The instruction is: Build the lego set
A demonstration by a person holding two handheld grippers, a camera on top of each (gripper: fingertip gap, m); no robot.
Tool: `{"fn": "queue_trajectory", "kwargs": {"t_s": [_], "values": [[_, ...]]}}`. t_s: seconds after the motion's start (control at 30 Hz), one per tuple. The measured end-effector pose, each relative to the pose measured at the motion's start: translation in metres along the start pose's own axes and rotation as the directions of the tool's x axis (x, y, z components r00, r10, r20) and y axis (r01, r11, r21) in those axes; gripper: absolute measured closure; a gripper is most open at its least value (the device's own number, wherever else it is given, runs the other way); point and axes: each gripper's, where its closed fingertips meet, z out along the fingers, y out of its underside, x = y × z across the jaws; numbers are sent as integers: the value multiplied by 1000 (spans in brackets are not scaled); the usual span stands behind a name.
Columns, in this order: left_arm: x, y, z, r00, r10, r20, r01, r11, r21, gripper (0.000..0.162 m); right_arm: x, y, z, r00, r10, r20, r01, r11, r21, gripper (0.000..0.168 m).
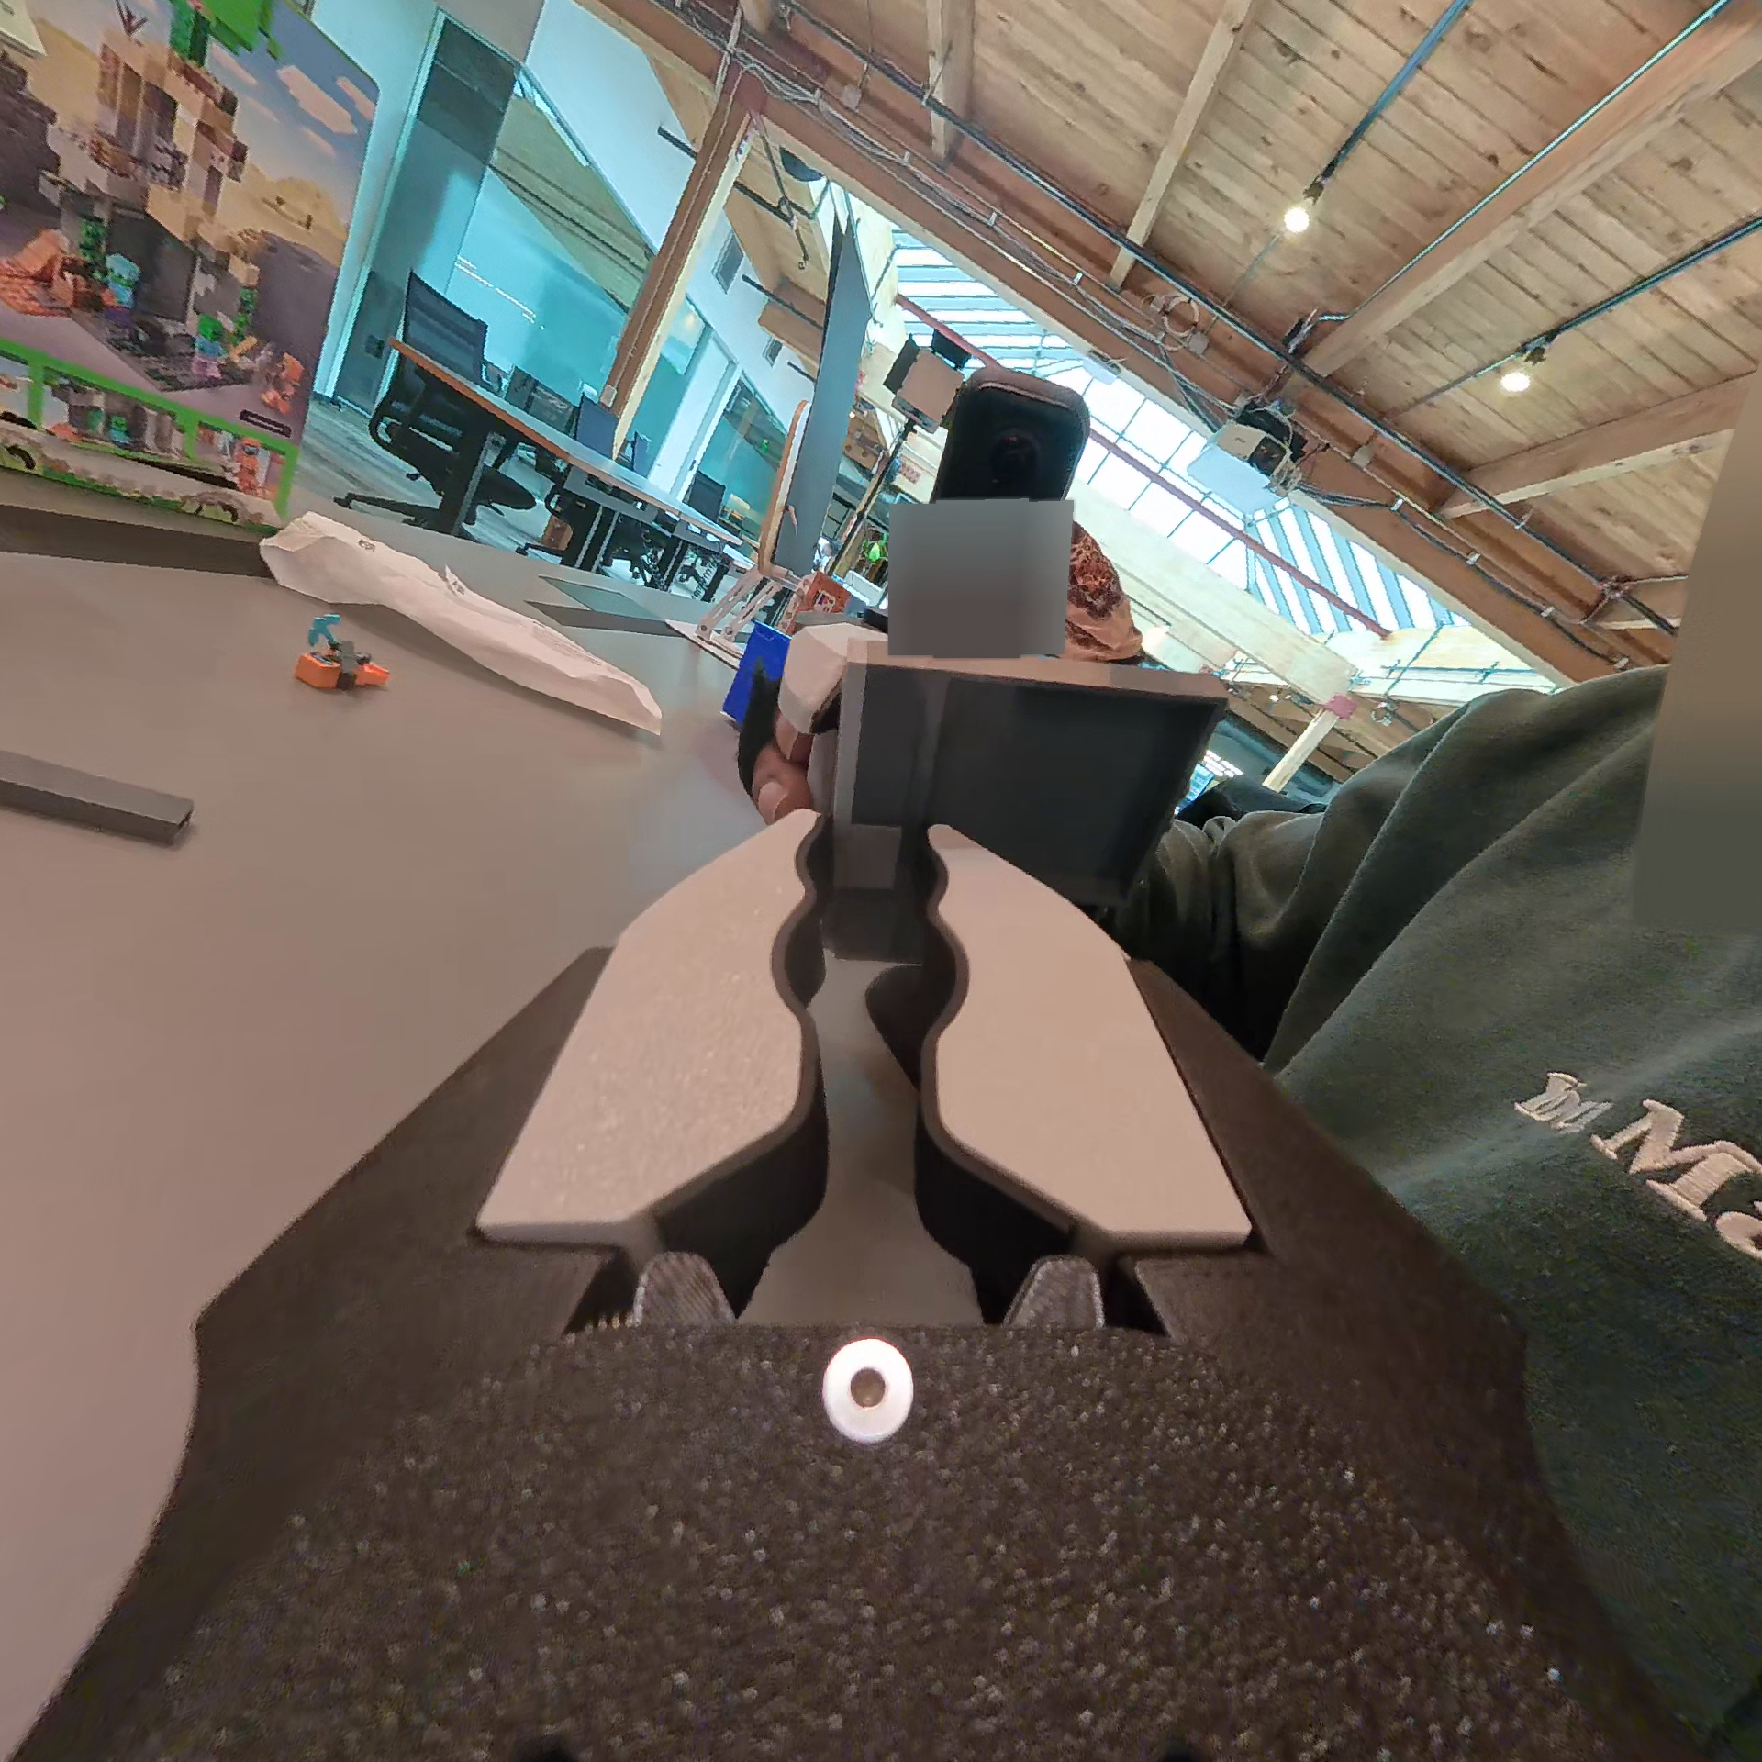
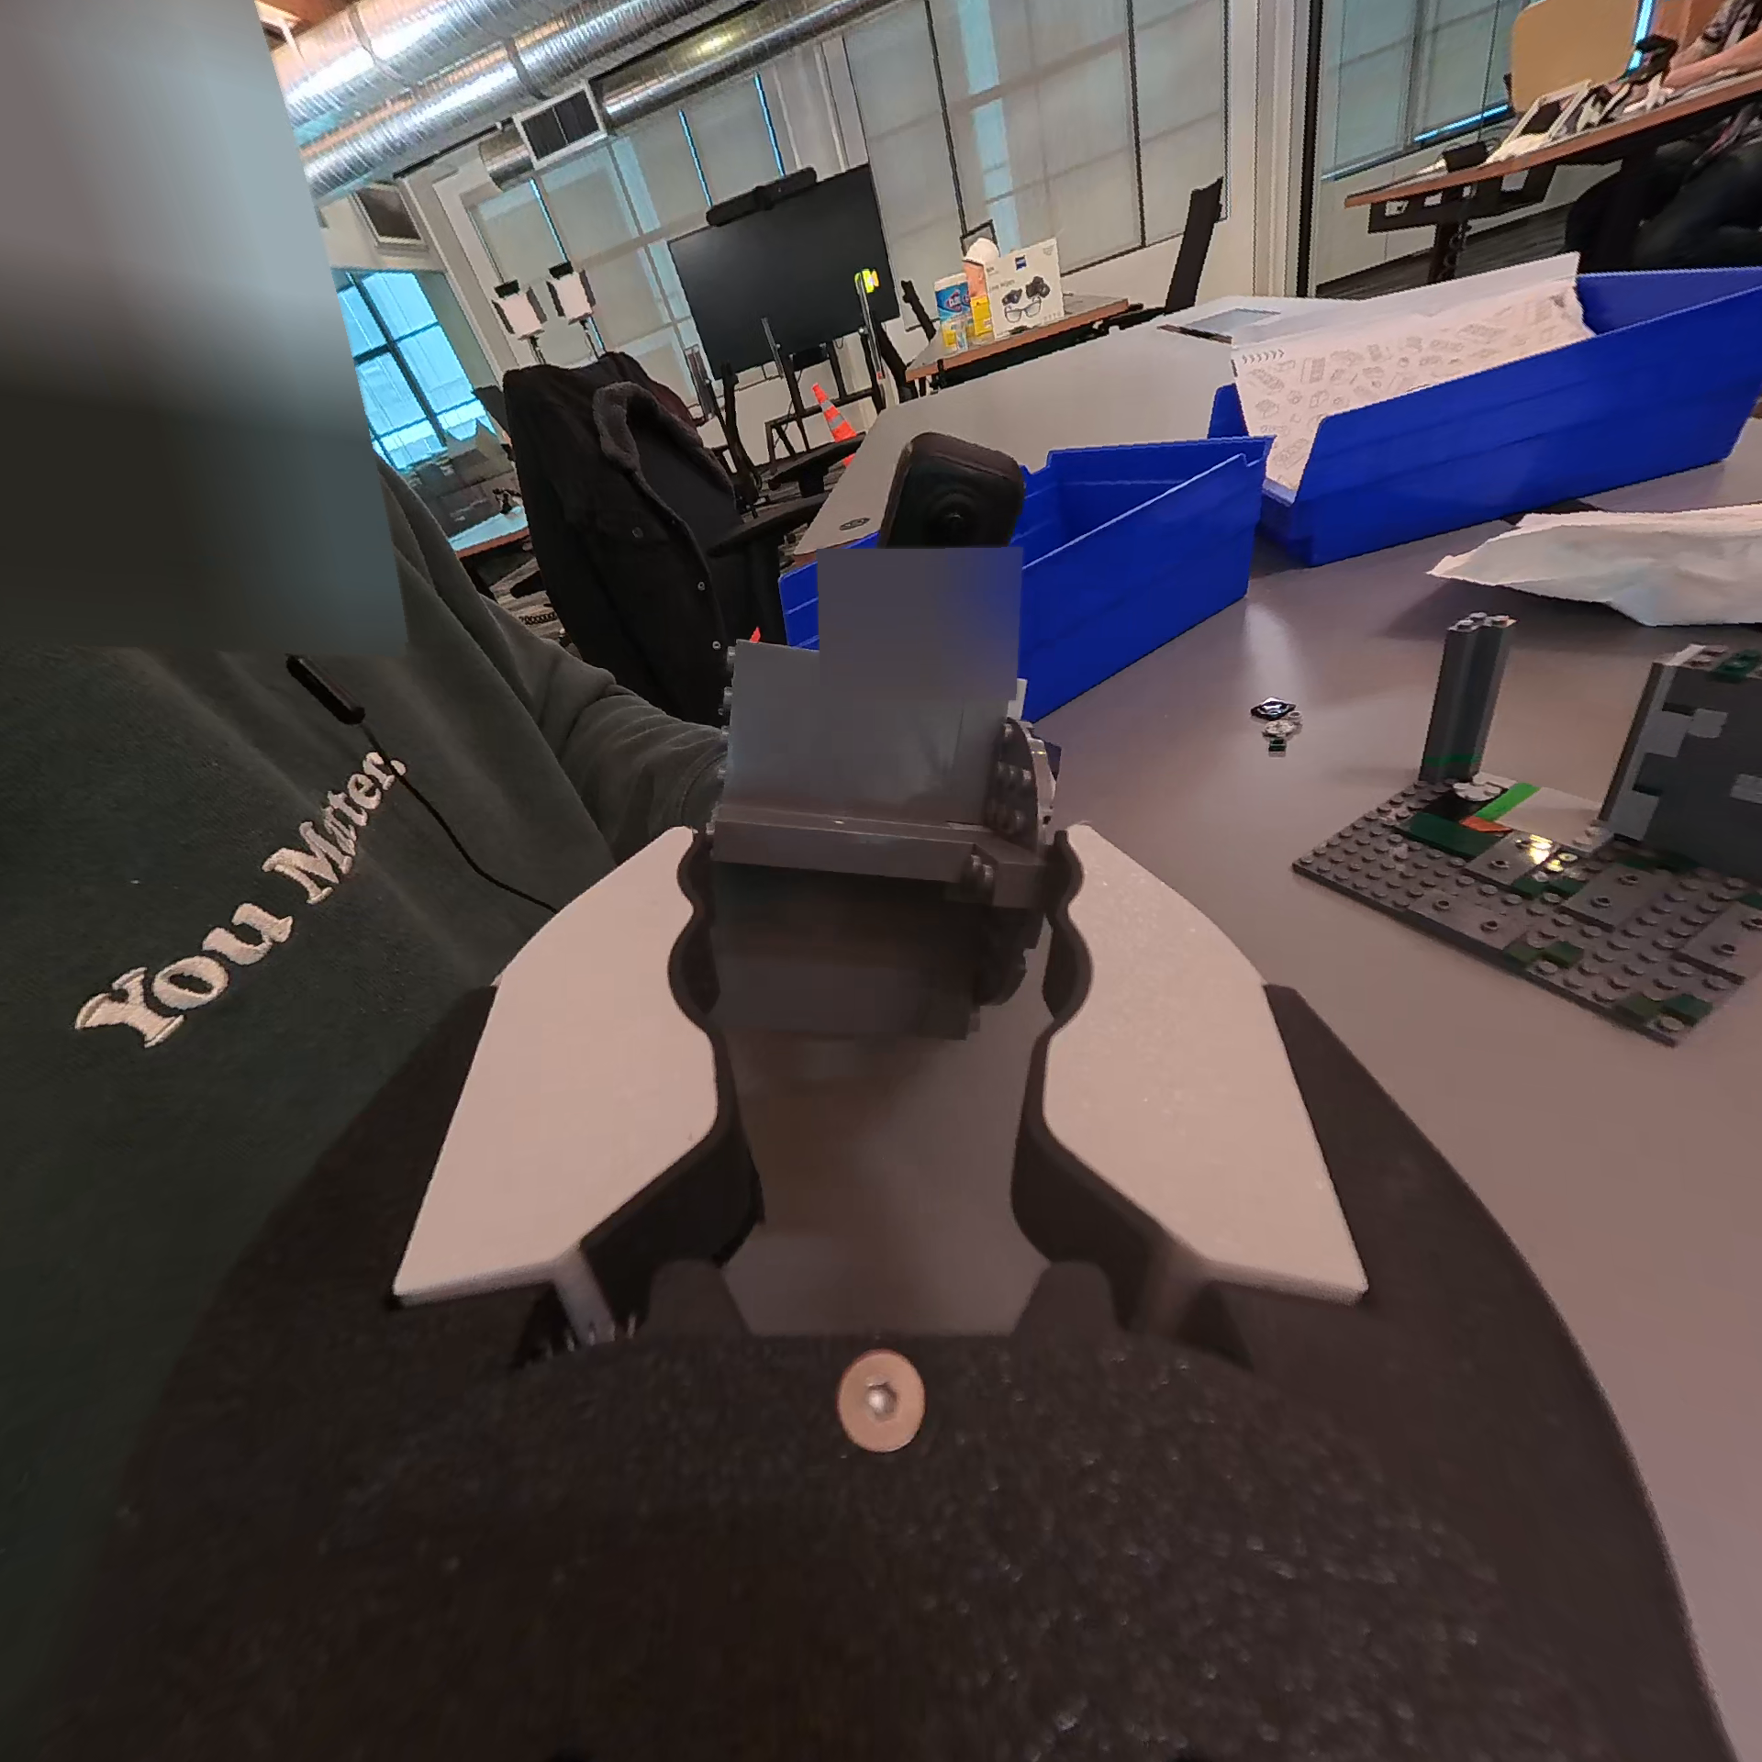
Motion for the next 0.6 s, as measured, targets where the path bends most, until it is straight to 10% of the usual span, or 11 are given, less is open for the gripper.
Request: {"fn": "queue_trajectory", "kwargs": {"t_s": [0.6], "values": [[7,-5,0,999,31,-24,-31,999,16,146,0,-16,-1,995,90,39,-92,995,49,93]]}}
